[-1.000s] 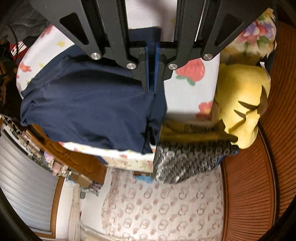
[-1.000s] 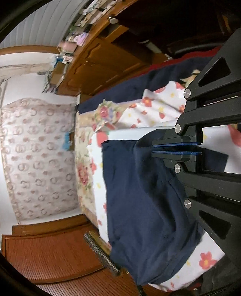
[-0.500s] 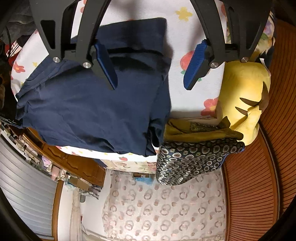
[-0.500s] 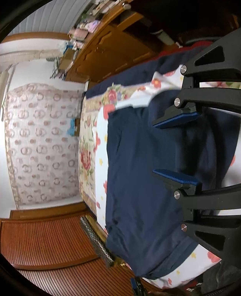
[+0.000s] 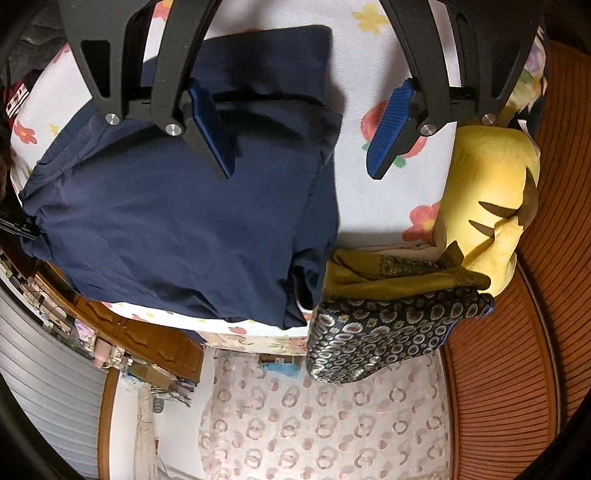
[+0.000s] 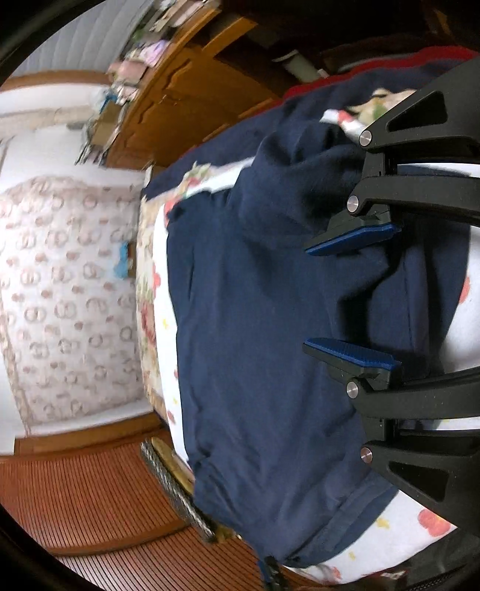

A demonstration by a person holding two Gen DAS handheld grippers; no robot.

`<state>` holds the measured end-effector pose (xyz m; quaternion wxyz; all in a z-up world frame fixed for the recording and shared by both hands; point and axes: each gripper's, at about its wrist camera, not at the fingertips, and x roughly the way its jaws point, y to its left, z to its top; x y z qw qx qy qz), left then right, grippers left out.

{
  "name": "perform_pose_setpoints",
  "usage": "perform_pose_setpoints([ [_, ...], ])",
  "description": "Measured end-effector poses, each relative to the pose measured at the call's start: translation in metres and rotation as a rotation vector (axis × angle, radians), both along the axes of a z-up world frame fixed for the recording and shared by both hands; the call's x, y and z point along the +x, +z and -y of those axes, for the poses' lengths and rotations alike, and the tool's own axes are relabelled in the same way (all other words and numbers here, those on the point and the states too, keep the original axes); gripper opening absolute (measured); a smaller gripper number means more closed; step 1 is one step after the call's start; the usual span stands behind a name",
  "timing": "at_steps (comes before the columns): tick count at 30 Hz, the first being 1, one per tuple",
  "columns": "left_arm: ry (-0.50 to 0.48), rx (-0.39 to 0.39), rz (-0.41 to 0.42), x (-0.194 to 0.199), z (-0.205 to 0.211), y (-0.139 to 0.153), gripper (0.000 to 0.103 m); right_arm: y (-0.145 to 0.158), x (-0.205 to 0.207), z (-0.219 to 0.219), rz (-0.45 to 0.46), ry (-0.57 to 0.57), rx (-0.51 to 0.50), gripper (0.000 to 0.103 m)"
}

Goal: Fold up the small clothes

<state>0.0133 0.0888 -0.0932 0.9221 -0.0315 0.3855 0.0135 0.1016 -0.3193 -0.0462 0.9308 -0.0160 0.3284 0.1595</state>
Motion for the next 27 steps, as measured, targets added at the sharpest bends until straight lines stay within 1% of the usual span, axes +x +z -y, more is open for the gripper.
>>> perform_pose_setpoints([
  [2, 0.005, -0.008, -0.005, 0.000, -0.003, -0.003, 0.075, 0.005, -0.004, 0.004, 0.018, 0.001, 0.003, 0.048],
  [3, 0.008, -0.011, -0.011, 0.001, -0.004, -0.005, 0.075, 0.005, -0.007, -0.002, 0.016, -0.004, -0.003, 0.048],
  [9, 0.013, -0.032, -0.044, 0.003, -0.010, -0.019, 0.075, -0.008, -0.021, -0.006, -0.026, -0.043, -0.020, 0.048],
  [11, 0.010, -0.036, -0.051, 0.003, -0.010, -0.022, 0.075, -0.011, -0.025, -0.006, -0.019, -0.047, -0.005, 0.048],
  [13, 0.005, -0.039, -0.052, 0.003, -0.009, -0.021, 0.074, -0.006, -0.027, -0.008, -0.006, -0.046, 0.013, 0.048],
  [14, -0.001, -0.047, -0.052, 0.004, -0.010, -0.021, 0.070, -0.006, -0.025, -0.009, -0.001, -0.046, 0.018, 0.048],
  [15, -0.006, -0.055, -0.054, 0.004, -0.010, -0.021, 0.064, -0.009, -0.023, -0.009, 0.001, -0.048, 0.020, 0.048],
  [16, -0.011, -0.068, -0.061, 0.005, -0.011, -0.021, 0.061, -0.011, -0.022, -0.010, 0.001, -0.053, 0.018, 0.048],
  [18, -0.015, -0.068, -0.059, 0.005, -0.010, -0.021, 0.055, -0.015, -0.021, -0.010, 0.010, -0.052, 0.009, 0.048],
  [22, -0.026, -0.065, -0.059, 0.003, -0.007, -0.021, 0.049, -0.017, -0.024, -0.013, 0.016, -0.047, -0.002, 0.052],
  [25, -0.032, -0.062, -0.057, 0.003, -0.005, -0.021, 0.040, -0.018, -0.022, -0.013, 0.022, -0.040, -0.007, 0.055],
  [26, -0.035, -0.057, -0.057, 0.004, -0.004, -0.021, 0.033, -0.018, -0.023, -0.013, 0.024, -0.039, -0.008, 0.056],
  [27, -0.044, -0.054, -0.058, 0.004, -0.003, -0.021, 0.023, -0.019, -0.023, -0.012, 0.026, -0.037, -0.008, 0.057],
])
